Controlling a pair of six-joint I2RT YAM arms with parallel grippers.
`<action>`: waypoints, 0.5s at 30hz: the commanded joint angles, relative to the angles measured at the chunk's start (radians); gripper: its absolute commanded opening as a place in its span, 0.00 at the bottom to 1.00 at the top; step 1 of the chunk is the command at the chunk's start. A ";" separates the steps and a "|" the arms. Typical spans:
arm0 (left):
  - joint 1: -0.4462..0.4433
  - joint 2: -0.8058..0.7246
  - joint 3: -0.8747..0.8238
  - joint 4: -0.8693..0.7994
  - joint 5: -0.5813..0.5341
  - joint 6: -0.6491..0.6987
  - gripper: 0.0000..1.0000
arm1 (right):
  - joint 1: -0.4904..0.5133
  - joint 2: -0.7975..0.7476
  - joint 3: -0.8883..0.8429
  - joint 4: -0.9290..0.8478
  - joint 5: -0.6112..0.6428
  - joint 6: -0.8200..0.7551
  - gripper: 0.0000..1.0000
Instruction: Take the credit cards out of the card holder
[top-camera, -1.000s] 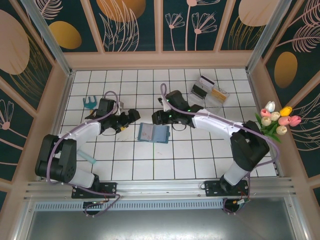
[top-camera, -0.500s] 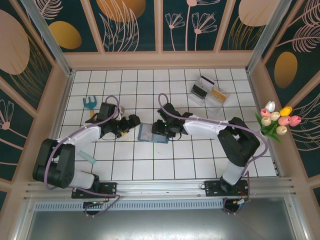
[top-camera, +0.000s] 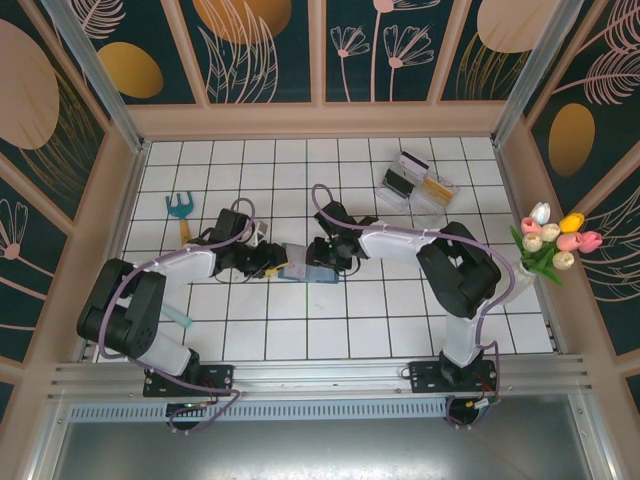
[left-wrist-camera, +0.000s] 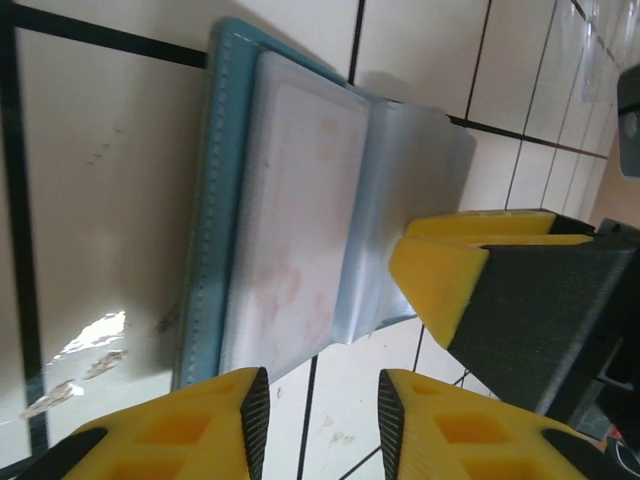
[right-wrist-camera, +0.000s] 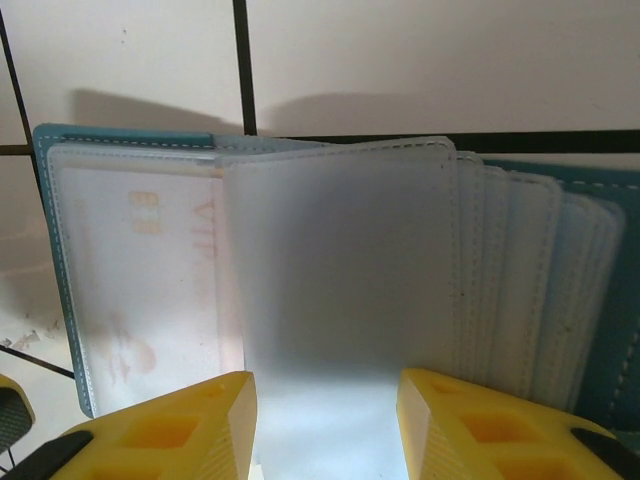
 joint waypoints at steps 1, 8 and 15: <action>-0.004 0.018 0.041 0.008 0.010 0.012 0.36 | -0.011 0.045 -0.001 -0.077 0.034 -0.038 0.44; -0.005 0.076 0.059 -0.010 -0.019 0.029 0.35 | -0.009 0.037 -0.012 -0.081 0.041 -0.025 0.44; -0.005 0.119 0.076 -0.011 -0.011 0.040 0.35 | 0.004 -0.032 0.006 -0.071 0.048 -0.019 0.43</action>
